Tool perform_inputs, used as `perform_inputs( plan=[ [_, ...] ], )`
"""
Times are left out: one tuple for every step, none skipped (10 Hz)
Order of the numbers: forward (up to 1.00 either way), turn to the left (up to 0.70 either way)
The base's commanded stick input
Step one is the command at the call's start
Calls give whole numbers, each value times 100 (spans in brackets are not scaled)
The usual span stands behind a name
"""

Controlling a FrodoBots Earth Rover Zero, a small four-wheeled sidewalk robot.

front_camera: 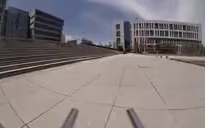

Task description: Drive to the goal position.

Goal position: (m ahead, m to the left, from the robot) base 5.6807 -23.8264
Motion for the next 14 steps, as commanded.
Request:
perform_inputs(
  plan=[
    [50,0],
    [50,0],
    [50,0],
    [50,0],
    [50,0],
    [50,0],
    [50,0],
    [50,0],
    [50,0],
    [50,0],
    [50,0],
    [50,0],
    [50,0],
    [50,0]
  ],
)
